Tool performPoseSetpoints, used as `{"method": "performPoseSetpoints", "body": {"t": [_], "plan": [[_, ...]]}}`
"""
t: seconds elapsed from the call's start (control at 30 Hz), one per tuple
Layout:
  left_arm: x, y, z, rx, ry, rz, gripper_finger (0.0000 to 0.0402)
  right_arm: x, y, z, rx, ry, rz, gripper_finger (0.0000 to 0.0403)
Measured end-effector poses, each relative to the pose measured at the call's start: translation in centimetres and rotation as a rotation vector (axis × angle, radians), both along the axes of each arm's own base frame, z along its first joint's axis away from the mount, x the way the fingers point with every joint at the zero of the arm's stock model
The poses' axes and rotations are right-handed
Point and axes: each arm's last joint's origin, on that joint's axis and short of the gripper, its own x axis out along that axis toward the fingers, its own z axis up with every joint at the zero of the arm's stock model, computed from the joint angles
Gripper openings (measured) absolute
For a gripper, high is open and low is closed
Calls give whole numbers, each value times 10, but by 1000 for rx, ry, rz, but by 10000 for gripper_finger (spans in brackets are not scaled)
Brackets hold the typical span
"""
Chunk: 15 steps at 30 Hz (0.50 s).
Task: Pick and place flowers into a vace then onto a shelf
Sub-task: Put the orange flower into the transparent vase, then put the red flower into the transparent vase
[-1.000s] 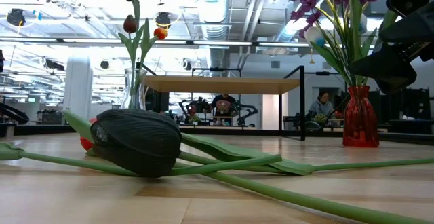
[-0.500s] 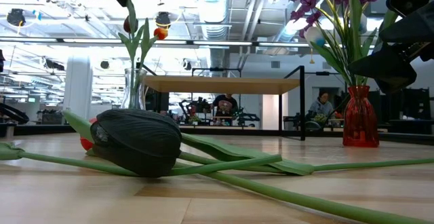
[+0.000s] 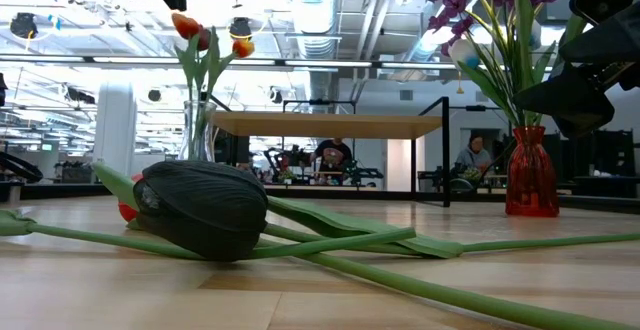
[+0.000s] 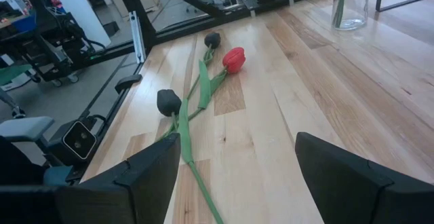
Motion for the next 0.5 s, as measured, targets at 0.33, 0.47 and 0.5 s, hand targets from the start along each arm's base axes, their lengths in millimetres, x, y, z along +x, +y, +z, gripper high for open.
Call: {"method": "performPoseSetpoints", "body": {"t": [0.33,0.47,0.5], "plan": [[8,-17,-6,-302,-84,-23,195,0,0,0,0,0,0,286],[15,-33,-22,-376,-68,-109,196,0,0,0,0,0,0,286],[18,-38,-28,-392,-67,-135,196,0,0,0,0,0,0,286]]}}
